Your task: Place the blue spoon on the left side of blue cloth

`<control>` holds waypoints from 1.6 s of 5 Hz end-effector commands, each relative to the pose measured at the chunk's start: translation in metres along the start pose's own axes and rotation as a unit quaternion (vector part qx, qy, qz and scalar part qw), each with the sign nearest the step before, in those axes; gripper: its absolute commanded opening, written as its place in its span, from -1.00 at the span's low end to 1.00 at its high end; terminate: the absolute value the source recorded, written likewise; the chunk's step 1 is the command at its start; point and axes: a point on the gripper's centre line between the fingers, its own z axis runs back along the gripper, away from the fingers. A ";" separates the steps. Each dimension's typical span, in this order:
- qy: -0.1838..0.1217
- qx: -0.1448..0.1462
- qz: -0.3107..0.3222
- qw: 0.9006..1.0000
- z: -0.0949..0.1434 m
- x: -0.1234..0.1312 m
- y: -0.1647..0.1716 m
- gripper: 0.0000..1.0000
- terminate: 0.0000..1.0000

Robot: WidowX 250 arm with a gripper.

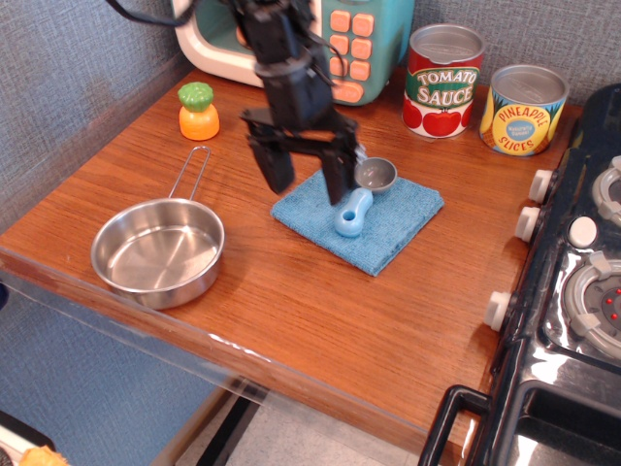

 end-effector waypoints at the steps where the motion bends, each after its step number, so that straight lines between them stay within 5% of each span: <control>1: -0.032 0.044 -0.012 0.998 0.019 0.005 -0.019 1.00 -1.00; 6: -0.024 0.071 -0.023 0.997 -0.006 0.012 -0.038 1.00 -1.00; 7: -0.024 0.076 -0.023 0.997 -0.007 0.013 -0.038 -1.00 -1.00; 8: -0.022 0.080 -0.019 0.996 -0.008 0.012 -0.037 -1.00 -1.00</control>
